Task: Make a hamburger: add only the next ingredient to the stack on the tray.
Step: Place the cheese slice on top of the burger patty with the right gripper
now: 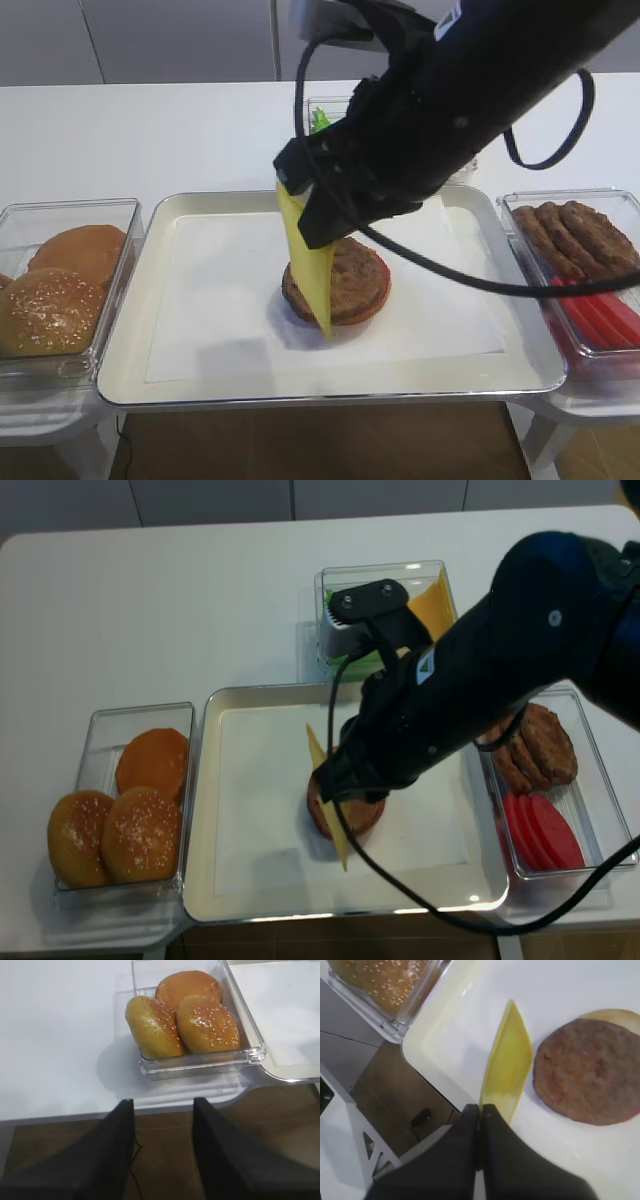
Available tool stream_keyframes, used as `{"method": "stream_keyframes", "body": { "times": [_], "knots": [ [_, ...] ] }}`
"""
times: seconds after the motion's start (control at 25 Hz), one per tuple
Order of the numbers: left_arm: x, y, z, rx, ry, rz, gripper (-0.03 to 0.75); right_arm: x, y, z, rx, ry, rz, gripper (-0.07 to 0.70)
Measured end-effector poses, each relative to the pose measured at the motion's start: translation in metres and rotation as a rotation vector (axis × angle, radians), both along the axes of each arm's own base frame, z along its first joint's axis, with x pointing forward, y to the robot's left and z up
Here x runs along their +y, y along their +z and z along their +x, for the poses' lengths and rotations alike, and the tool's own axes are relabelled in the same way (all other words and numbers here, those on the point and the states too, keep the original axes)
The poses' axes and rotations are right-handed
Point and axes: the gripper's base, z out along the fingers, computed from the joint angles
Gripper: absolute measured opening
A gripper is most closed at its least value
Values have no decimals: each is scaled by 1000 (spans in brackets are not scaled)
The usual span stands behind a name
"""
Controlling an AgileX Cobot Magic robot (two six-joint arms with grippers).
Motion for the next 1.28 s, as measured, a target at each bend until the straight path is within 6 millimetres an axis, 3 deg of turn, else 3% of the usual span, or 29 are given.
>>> {"method": "stream_keyframes", "body": {
  "times": [0.52,1.28],
  "knots": [
    [0,0,0,0,0,0,290,12,-36,25,-55,9,-100,3],
    [0,0,0,0,0,0,290,0,-47,37,-160,-1,-282,3]
  ]
}}
